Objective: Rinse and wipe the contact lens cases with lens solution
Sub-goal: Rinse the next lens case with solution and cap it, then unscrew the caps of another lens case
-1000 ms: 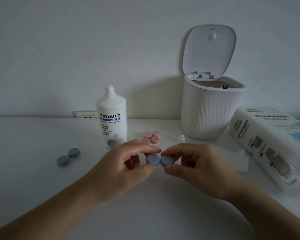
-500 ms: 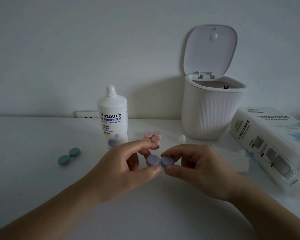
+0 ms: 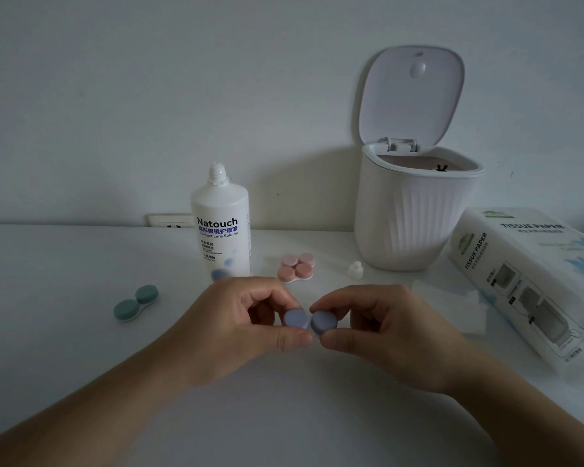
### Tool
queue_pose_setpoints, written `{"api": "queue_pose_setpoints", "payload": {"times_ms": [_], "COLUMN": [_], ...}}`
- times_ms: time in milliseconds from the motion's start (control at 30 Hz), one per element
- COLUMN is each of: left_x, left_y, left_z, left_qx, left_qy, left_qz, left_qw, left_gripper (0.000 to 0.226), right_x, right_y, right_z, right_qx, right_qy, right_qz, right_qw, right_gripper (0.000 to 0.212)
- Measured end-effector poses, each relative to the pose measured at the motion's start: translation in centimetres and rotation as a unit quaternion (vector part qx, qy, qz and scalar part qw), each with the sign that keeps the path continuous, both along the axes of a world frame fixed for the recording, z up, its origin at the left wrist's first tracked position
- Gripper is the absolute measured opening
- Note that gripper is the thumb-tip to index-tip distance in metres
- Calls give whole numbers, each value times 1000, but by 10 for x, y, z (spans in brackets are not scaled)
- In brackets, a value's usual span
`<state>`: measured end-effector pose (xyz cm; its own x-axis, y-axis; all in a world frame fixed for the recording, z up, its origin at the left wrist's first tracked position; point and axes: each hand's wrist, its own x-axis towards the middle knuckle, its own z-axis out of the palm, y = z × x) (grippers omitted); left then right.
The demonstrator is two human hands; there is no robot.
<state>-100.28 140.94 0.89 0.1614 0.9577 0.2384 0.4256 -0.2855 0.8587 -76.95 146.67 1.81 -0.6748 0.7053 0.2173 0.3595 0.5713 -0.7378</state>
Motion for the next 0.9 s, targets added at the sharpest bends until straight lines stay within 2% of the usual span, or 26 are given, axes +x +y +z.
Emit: {"api": "queue_pose_setpoints", "payload": {"times_ms": [133, 367, 500, 633, 800, 900], "left_x": [-1, -4, -5, -4, -2, -6], "left_y": [1, 1, 2, 0, -1, -1], "left_z": [0, 0, -2, -5, -7, -4], "left_qx": [-21, -37, -30, -7, 42, 49], "left_qy": [-18, -22, -16, 31, 71, 164], "left_qz": [-20, -45, -45, -20, -5, 5], "left_qw": [999, 998, 998, 999, 997, 985], "left_gripper": [31, 30, 29, 29, 15, 17], "right_x": [0, 1, 1, 1, -3, -8], "right_y": [0, 2, 5, 7, 5, 2], "right_z": [-1, -3, -4, -6, -6, -9], "right_qx": [6, 8, -7, -15, 10, -5], "right_qy": [2, -6, 4, 1, -35, -19], "right_qz": [17, 45, 38, 29, 5, -18], "right_qw": [1000, 999, 999, 999, 999, 1000], "right_gripper": [31, 24, 28, 27, 26, 31]}}
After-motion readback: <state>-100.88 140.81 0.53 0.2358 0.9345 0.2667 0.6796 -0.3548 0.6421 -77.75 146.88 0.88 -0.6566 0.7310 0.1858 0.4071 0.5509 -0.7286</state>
